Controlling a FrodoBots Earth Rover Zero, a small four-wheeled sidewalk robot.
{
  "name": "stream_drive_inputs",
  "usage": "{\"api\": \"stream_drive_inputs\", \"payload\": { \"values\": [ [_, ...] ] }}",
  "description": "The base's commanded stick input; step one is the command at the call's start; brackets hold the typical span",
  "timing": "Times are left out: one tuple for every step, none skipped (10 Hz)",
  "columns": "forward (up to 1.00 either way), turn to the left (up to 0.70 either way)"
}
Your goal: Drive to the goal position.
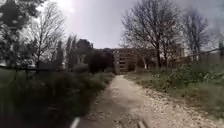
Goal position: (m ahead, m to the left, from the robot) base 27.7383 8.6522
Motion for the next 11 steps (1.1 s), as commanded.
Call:
{"api": "stream_drive_inputs", "payload": {
  "values": [
    [0.85, -0.26],
    [0.85, -0.34],
    [0.85, -0.1],
    [0.85, 0.0],
    [0.85, 0.0],
    [0.85, 0.0],
    [0.85, 0.0],
    [0.85, 0.0],
    [0.85, 0.0],
    [0.85, 0.0],
    [0.85, 0.0]
  ]
}}
